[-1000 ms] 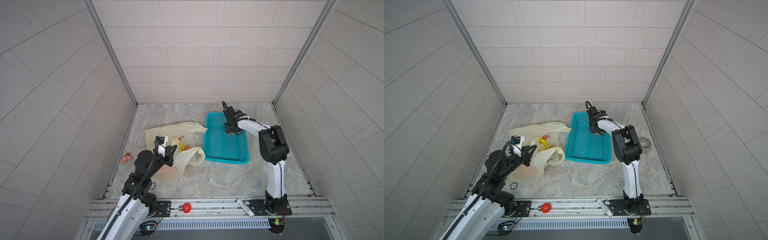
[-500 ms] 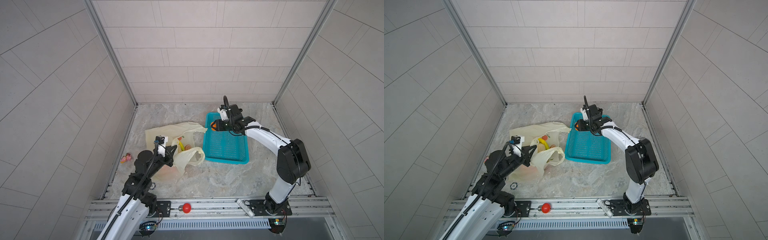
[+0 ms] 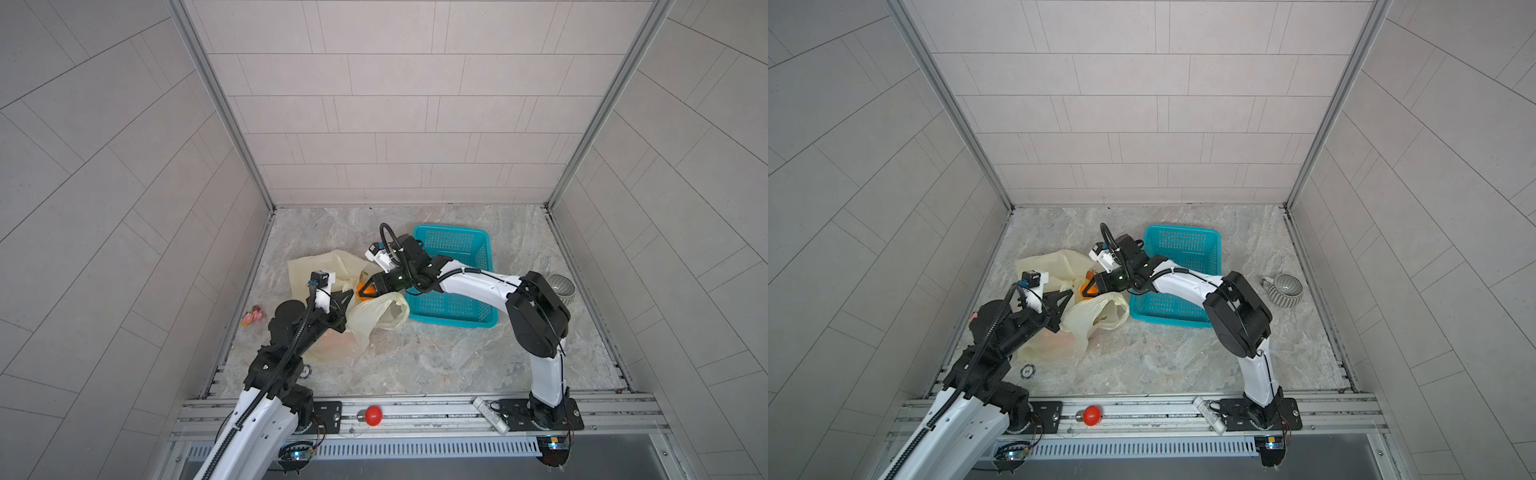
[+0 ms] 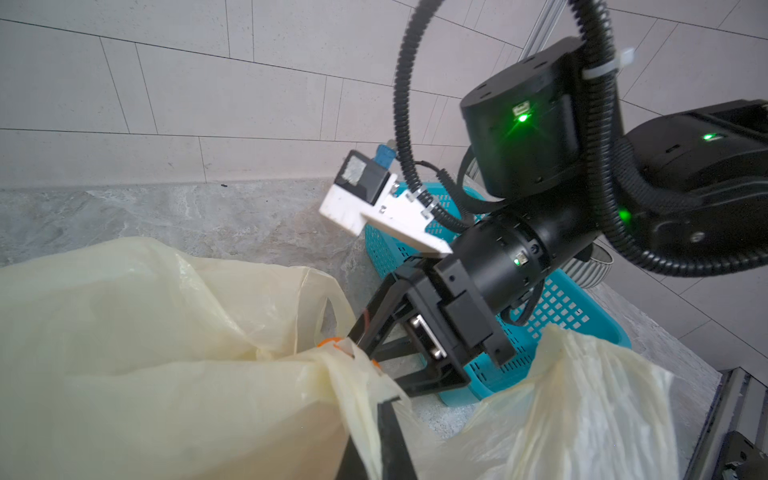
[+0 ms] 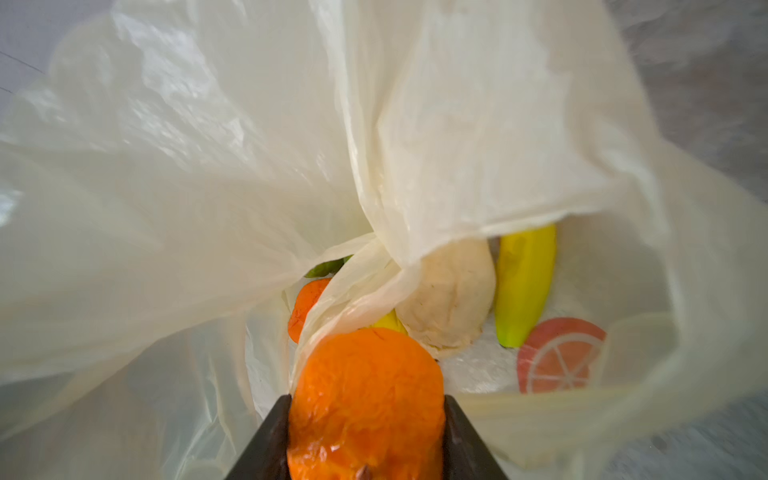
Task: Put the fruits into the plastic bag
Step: 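Carry the orange into the bag with the right gripper and release it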
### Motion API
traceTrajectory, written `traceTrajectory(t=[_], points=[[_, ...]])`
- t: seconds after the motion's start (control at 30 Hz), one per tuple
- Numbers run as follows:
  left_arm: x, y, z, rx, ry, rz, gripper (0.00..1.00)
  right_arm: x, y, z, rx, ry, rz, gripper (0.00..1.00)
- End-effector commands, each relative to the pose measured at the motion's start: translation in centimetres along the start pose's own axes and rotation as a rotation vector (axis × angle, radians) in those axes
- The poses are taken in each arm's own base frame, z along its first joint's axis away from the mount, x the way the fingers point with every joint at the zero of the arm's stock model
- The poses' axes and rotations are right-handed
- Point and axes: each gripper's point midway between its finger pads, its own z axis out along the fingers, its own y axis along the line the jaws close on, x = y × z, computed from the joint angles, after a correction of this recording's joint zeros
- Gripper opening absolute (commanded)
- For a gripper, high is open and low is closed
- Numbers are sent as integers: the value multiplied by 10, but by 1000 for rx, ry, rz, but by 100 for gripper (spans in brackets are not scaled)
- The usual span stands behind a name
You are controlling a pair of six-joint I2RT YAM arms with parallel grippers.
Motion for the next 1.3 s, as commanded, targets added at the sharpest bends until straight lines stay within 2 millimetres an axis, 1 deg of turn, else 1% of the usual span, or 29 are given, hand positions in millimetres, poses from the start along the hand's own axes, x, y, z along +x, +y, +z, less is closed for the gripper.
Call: traceTrajectory(t=[0.0,0.2,0.23,0.3,0.37,0.47,0.53,0.57,0.63,0.77,0.87,0.97,1.03,1.13,1.2,1.27], points=[[-1,1,-1,-6,-7,13,0,-3,25,4,-62,16,-32,37],[-2,1,-2,-6,-13,15,0,-4,24,-8,-53,0,-42,37],[-2,1,-2,-6,-14,16,0,-4,21,-11,-43,-5,-39,37],[-3,1,-3,-7,-18,17,0,-8,8,-22,13,-37,-28,38],[-3,0,-3,-5,-17,17,0,-16,-12,-40,100,-86,-15,38],[-2,1,-3,-8,-15,16,0,-30,-44,-77,266,-180,-3,38],[-2,1,-2,-9,-14,17,0,-37,-57,-102,350,-233,-2,38],[-1,1,-2,-8,-11,16,0,-39,-59,-112,375,-250,-9,38],[-1,2,-1,-9,-9,15,0,-41,-57,-126,394,-272,-30,38],[-1,2,-2,-10,-10,17,0,-38,-45,-138,387,-282,-77,38],[-1,2,-1,-12,-7,16,0,-34,-32,-139,338,-280,-100,39],[0,2,-1,-12,-3,15,0,-26,-13,-130,268,-251,-160,39],[1,2,0,-11,0,14,0,-16,1,-120,217,-203,-196,38],[1,2,0,-11,2,14,0,4,20,-101,133,-114,-235,39],[1,2,0,-10,2,14,0,15,26,-88,104,-67,-249,39],[1,2,0,-11,2,14,0,19,27,-76,84,-38,-242,39]])
